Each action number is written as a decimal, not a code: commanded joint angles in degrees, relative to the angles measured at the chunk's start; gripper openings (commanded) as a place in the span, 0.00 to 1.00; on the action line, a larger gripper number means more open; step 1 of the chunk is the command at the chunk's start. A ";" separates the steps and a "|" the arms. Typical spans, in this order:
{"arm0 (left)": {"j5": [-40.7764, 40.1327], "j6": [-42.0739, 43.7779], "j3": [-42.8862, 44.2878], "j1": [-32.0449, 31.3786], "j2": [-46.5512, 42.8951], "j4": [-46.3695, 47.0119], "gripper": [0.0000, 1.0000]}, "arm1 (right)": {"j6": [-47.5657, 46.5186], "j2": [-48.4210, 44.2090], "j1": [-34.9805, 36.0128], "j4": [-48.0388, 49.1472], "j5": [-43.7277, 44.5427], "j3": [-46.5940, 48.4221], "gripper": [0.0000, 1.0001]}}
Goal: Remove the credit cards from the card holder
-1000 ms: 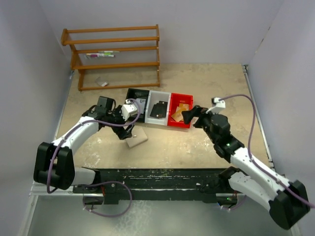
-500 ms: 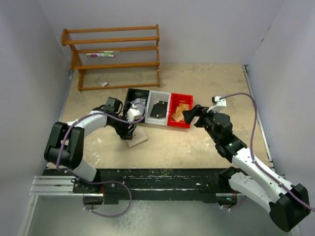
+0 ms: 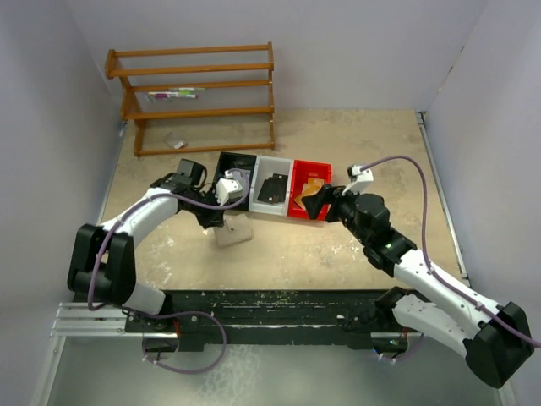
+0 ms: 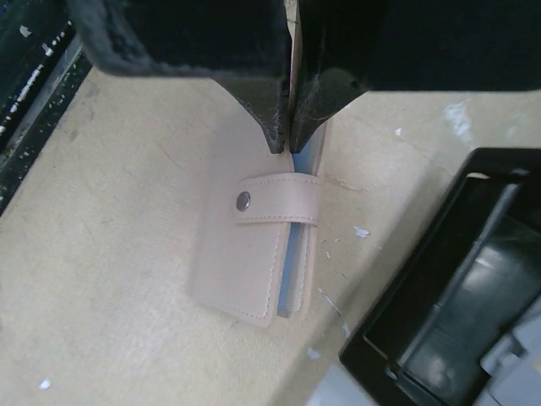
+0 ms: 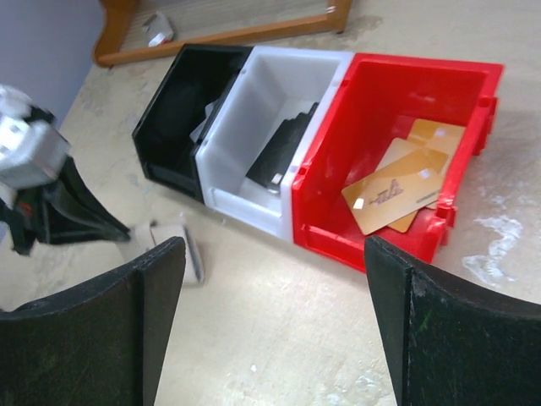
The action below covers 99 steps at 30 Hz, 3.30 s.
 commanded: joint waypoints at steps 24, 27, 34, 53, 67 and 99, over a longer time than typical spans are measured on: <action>27.51 -1.07 25.16 -0.24 -19.06 -28.32 0.00 | -9.37 22.05 4.01 15.73 -52.38 15.87 1.00; 30.32 -1.95 25.97 -0.28 -20.11 -29.40 0.00 | -10.21 23.36 3.99 14.97 -54.89 18.53 1.00; 32.72 -1.97 26.28 -0.29 -20.89 -30.52 0.00 | 0.82 26.86 4.50 31.59 -62.70 18.12 0.89; 10.11 -4.92 18.67 -0.25 -25.15 -13.01 0.79 | 2.58 30.10 6.34 1.40 -38.08 29.59 0.00; 5.99 0.68 13.67 -0.72 -26.42 -14.86 0.84 | 12.58 37.44 17.07 -8.10 -20.07 41.83 0.00; -11.48 -1.91 7.45 -0.71 -30.65 -7.38 0.12 | 13.95 39.90 23.70 -12.71 -14.06 45.75 0.00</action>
